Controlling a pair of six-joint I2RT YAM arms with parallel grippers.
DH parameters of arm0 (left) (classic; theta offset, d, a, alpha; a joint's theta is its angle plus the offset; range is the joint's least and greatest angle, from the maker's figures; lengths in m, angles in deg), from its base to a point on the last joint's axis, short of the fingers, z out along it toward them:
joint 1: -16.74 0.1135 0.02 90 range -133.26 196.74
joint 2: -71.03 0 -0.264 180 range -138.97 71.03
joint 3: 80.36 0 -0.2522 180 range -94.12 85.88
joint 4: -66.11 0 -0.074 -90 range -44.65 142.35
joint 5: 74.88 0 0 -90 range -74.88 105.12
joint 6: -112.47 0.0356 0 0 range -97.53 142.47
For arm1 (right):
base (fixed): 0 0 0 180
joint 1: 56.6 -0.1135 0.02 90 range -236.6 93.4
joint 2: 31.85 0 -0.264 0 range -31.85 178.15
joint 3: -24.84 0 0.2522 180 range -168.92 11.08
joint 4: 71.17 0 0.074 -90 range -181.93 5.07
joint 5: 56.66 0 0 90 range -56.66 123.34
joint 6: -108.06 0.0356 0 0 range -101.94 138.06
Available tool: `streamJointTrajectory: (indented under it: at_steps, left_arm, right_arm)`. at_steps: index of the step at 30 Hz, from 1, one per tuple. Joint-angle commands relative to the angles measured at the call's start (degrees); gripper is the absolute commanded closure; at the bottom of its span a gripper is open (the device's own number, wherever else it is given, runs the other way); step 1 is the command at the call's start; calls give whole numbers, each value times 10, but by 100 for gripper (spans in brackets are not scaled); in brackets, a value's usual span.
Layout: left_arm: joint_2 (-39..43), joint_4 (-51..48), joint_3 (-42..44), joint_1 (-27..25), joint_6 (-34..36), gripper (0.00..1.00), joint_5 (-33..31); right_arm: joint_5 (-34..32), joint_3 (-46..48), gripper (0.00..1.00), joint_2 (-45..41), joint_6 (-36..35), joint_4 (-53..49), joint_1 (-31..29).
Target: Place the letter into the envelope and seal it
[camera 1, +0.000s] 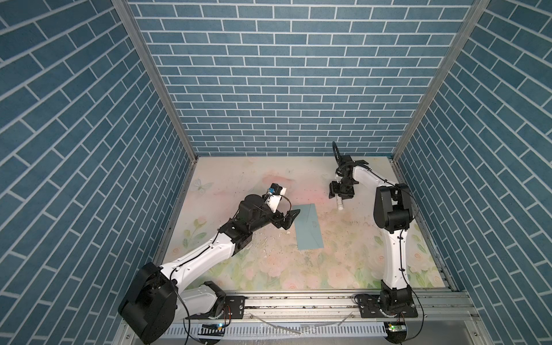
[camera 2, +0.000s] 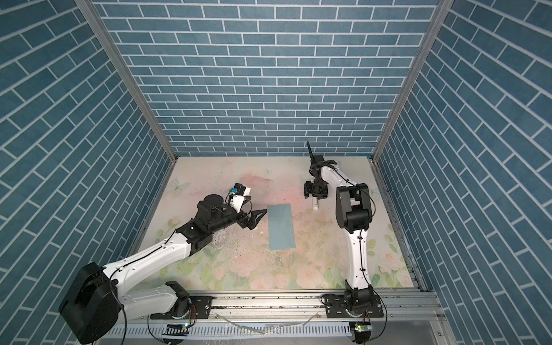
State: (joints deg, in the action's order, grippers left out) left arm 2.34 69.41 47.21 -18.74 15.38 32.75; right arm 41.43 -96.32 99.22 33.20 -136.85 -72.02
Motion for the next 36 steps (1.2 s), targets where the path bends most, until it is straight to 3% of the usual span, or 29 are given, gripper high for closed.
streamJointTrajectory:
  at_steps: [1, 11, 15, 18, 22, 27, 32, 36]
  left_arm:
    - [12, 7, 8, 3, -4, 0, -8]
    - [53, -44, 7, 33, 3, 0, -118]
    - [82, -78, 15, 52, 29, 0, -215]
    - [91, -84, 29, 79, 43, 0, -286]
    - [100, -43, 70, 128, 43, 0, -330]
    - [90, 37, 126, 167, 73, 0, -413]
    - [52, 151, 180, 190, 113, 0, -450]
    - [-9, 240, 210, 201, 150, 0, -468]
  right_arm:
    - [-6, -20, 34, 17, -4, -20, 1]
    - [-27, -29, 23, -121, -4, -9, 1]
    - [-44, 14, 20, -212, -18, 35, 2]
    - [-53, 105, 18, -308, -29, 119, 1]
    - [-76, 273, 15, -445, -42, 271, 1]
    - [-149, 509, 11, -607, -55, 458, 7]
    - [-255, 687, 6, -713, -83, 566, 21]
    - [-324, 796, 3, -749, -104, 645, 44]
